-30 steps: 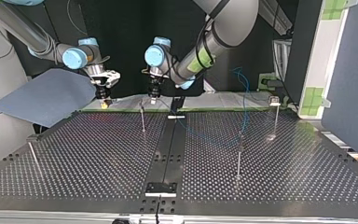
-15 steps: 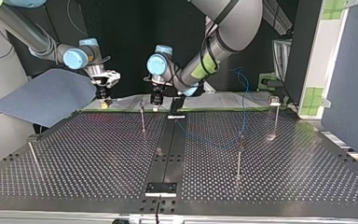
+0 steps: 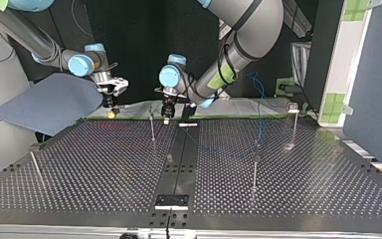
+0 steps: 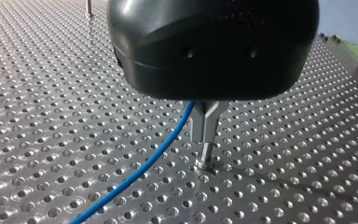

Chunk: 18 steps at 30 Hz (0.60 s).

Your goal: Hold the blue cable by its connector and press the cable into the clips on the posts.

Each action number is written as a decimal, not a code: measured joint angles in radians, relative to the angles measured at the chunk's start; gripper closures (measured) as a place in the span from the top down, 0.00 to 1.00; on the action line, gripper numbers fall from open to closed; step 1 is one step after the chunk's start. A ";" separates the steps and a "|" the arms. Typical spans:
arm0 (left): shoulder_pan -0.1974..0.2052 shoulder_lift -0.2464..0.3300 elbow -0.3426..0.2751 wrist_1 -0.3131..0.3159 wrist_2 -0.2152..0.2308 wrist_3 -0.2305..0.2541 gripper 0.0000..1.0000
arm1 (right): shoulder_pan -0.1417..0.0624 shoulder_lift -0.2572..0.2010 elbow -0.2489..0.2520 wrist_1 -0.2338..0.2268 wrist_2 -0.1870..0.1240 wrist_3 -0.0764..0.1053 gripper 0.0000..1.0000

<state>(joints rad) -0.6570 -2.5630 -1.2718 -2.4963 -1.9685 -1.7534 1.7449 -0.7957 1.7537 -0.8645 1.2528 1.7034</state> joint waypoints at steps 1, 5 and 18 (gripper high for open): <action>0.001 0.000 0.004 -0.005 0.004 -0.005 0.01 | 0.000 0.000 -0.002 0.000 0.000 0.000 0.00; 0.008 -0.001 0.018 -0.026 0.015 -0.018 0.01 | 0.000 0.001 -0.005 0.001 0.000 0.000 0.00; 0.026 -0.058 0.082 -0.091 0.041 -0.043 0.01 | 0.000 0.003 -0.013 0.001 0.000 -0.001 0.00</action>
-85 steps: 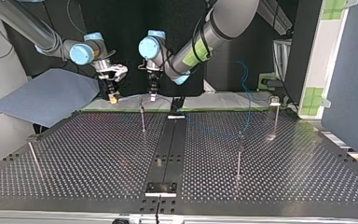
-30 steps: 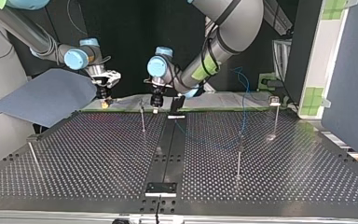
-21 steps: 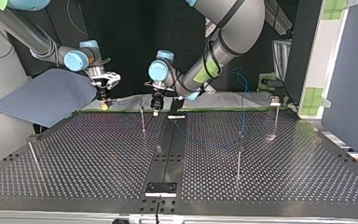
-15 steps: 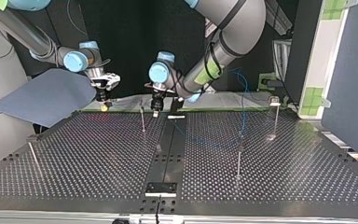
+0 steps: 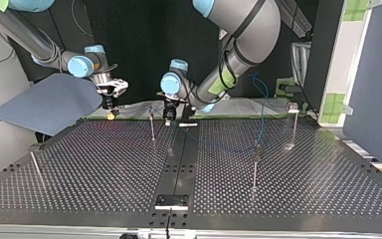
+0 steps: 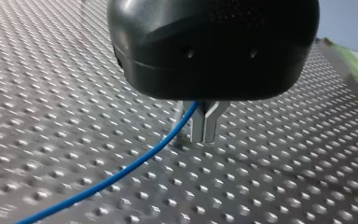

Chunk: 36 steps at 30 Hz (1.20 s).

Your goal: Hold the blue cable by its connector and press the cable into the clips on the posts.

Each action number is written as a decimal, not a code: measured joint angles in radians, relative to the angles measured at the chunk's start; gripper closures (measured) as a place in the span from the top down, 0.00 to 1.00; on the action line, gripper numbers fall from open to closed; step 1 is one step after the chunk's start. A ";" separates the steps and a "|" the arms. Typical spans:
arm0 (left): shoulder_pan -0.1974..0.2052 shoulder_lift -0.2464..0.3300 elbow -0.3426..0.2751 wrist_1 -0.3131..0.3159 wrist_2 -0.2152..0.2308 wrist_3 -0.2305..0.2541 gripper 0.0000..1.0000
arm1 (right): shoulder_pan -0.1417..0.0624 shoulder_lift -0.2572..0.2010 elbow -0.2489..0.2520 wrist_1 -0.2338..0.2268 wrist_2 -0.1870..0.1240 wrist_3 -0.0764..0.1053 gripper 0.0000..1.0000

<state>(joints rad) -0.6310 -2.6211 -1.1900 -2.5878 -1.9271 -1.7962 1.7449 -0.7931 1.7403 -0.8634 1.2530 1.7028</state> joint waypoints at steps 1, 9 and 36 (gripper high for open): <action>0.001 -0.006 0.009 -0.008 0.000 0.003 0.01 | 0.000 0.000 0.000 0.000 0.000 0.000 0.00; 0.013 -0.020 0.079 -0.039 -0.005 0.011 0.01 | -0.004 0.001 -0.017 0.001 0.002 0.008 0.00; 0.022 -0.020 0.107 -0.069 -0.013 0.037 0.01 | -0.020 0.078 -0.147 0.071 0.011 0.036 0.00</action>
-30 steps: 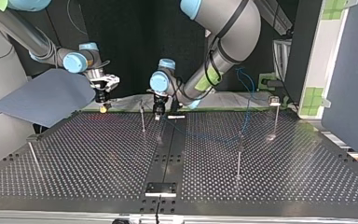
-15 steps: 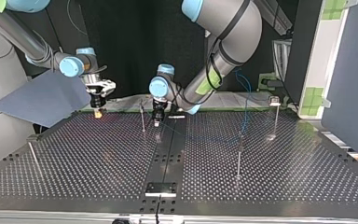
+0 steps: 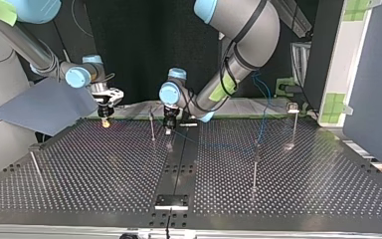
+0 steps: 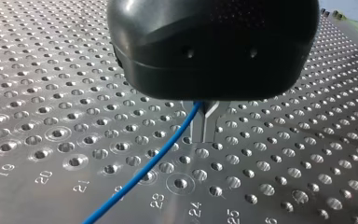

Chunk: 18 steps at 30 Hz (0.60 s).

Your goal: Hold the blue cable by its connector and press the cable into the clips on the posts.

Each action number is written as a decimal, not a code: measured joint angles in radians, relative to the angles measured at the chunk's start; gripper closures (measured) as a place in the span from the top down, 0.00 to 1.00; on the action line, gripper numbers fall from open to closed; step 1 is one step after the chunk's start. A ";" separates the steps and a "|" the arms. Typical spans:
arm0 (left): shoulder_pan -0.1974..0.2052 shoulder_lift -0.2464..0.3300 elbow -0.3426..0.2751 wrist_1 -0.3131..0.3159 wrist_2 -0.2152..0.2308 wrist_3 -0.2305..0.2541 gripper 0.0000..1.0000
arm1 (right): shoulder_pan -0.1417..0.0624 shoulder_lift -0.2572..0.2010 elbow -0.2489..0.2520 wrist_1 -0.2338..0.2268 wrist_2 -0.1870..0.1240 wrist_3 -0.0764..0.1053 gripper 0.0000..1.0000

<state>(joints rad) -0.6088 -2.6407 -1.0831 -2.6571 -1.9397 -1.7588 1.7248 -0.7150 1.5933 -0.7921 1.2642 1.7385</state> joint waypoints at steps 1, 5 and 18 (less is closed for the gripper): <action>0.000 0.000 0.000 -0.002 0.000 0.001 0.04 | 0.001 0.006 -0.008 0.007 0.000 -0.001 0.00; 0.000 0.000 0.000 -0.018 -0.001 0.015 0.38 | 0.004 0.019 -0.035 0.031 0.001 -0.008 0.00; -0.016 0.000 0.000 -0.116 -0.070 0.137 1.00 | -0.001 0.023 -0.049 0.041 -0.017 -0.010 0.00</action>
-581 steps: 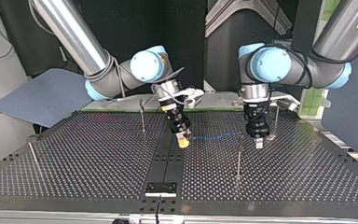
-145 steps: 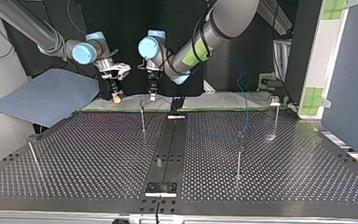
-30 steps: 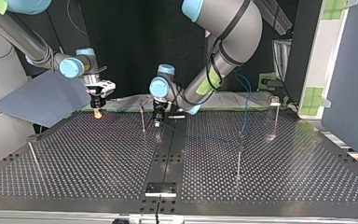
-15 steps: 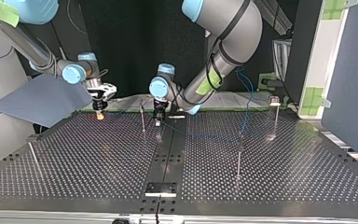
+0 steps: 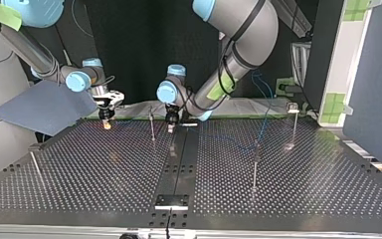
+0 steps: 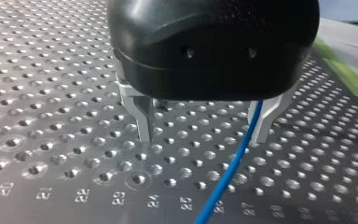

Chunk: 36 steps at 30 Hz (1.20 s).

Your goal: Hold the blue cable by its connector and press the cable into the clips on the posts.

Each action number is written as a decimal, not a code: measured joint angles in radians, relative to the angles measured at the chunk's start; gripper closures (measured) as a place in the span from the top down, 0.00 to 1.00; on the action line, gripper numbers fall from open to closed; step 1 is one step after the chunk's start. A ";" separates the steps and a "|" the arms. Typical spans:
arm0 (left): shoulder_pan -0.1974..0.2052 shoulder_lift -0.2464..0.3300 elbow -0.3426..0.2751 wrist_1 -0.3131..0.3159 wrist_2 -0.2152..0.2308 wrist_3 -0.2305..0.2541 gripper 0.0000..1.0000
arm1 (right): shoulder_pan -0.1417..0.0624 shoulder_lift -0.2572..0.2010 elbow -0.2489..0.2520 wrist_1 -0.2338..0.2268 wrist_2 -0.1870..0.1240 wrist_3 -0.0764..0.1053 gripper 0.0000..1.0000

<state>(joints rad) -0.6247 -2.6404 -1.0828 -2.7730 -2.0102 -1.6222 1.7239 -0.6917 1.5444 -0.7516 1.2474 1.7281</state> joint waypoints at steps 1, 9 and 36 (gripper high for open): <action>-0.003 0.000 0.000 -0.008 -0.009 0.009 1.00 | 0.000 0.000 0.000 0.000 -0.003 0.001 0.00; -0.030 0.020 -0.001 -0.087 -0.055 0.049 1.00 | -0.007 0.000 0.000 0.000 -0.019 0.004 0.00; -0.191 0.184 -0.171 -0.096 -0.108 -0.021 1.00 | -0.014 0.000 0.000 0.024 -0.078 0.003 0.00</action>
<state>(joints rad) -0.8156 -2.4567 -1.2541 -2.8685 -2.1177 -1.6429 1.7103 -0.6913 1.5447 -0.7274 1.1696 1.7312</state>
